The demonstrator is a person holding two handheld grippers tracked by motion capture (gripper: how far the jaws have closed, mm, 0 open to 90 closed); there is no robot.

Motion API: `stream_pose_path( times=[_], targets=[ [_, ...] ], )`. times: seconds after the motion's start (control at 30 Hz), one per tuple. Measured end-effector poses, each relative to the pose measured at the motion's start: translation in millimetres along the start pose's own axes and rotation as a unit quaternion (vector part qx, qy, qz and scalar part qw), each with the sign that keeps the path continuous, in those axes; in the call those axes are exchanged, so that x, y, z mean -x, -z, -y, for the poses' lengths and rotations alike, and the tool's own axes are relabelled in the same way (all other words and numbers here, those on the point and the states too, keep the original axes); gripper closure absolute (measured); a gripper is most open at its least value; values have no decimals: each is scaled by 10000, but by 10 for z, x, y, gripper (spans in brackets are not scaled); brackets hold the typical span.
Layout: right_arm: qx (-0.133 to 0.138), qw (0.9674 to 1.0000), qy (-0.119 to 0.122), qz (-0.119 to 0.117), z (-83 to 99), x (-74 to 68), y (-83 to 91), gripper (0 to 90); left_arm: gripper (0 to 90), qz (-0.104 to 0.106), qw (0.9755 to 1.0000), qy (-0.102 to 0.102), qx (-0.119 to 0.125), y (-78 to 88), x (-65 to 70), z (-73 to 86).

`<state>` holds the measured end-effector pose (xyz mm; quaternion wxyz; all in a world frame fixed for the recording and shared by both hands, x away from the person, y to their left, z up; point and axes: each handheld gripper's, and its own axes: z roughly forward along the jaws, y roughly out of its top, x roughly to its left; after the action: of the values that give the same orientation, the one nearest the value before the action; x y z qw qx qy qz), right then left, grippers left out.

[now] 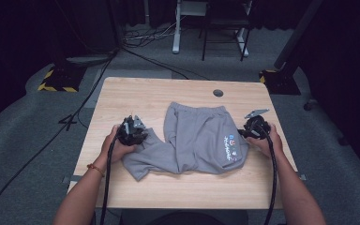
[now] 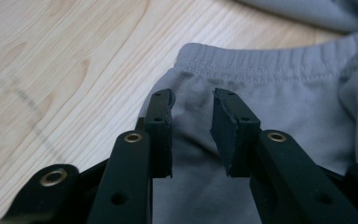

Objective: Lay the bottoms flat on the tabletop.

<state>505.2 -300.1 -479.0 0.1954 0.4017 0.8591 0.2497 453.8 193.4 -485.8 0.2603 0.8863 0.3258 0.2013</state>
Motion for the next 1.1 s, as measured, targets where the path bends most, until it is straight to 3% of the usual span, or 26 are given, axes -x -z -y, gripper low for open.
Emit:
stream_pose_path(
  times=[0.1, 0.23, 0.37, 0.47, 0.53, 0.57, 0.6, 0.63, 0.73, 0.77, 0.8, 0.9, 0.93, 1.0, 1.03, 1.1],
  targets=[
    [-14, 9996, -148, 236, 147, 68, 88, 622, 690, -73, 9998, 167, 42, 87, -5, 136],
    [-30, 9991, -294, 317, 310, 111, 199, 614, 689, -152, 9991, 395, 38, 248, -16, 361],
    [18, 9992, -328, 212, 378, 98, 252, 564, 682, -61, 9984, 558, 11, 328, -39, 465],
    [444, 9986, -275, 2, 326, 16, 329, 533, 673, -46, 9978, 657, 26, 388, -10, 536],
    [532, 9983, -243, -55, 295, -11, 343, 528, 658, 6, 9978, 667, 39, 394, 9, 537],
    [611, 9979, -129, -141, 229, -79, 333, 516, 600, 44, 9984, 563, 61, 399, 63, 506],
    [598, 9981, -80, -122, 211, -98, 324, 518, 577, 44, 9984, 563, 61, 399, 63, 506],
    [579, 9981, -60, -177, 189, -120, 305, 518, 548, 225, 9987, 405, 210, 407, 127, 439],
    [384, 9987, 95, -314, 162, -205, 206, 522, 481, 289, 9989, 235, 293, 392, 203, 349],
    [280, 9989, 194, -330, 160, -233, 173, 524, 481, 361, 9990, 55, 270, 352, 278, 275],
    [181, 9990, 265, -296, 162, -262, 148, 527, 481, 361, 9990, 55, 270, 352, 278, 275],
    [210, 9990, 285, -274, 176, -266, 147, 534, 495, 375, 9991, -87, 147, 256, 349, 230],
    [193, 9992, 227, -271, 189, -247, 155, 536, 521, 351, 9992, -72, 169, 246, 343, 236],
    [159, 9993, 52, -321, 221, -194, 169, 539, 535, 294, 9994, 144, 145, 248, 296, 258],
    [122, 9996, -140, -191, 269, -117, 194, 537, 553, 236, 9994, 196, 145, 255, 258, 282],
    [100, 9997, -163, -118, 286, -87, 205, 538, 554, 242, 9988, 399, 156, 265, 175, 336]
  ],
)
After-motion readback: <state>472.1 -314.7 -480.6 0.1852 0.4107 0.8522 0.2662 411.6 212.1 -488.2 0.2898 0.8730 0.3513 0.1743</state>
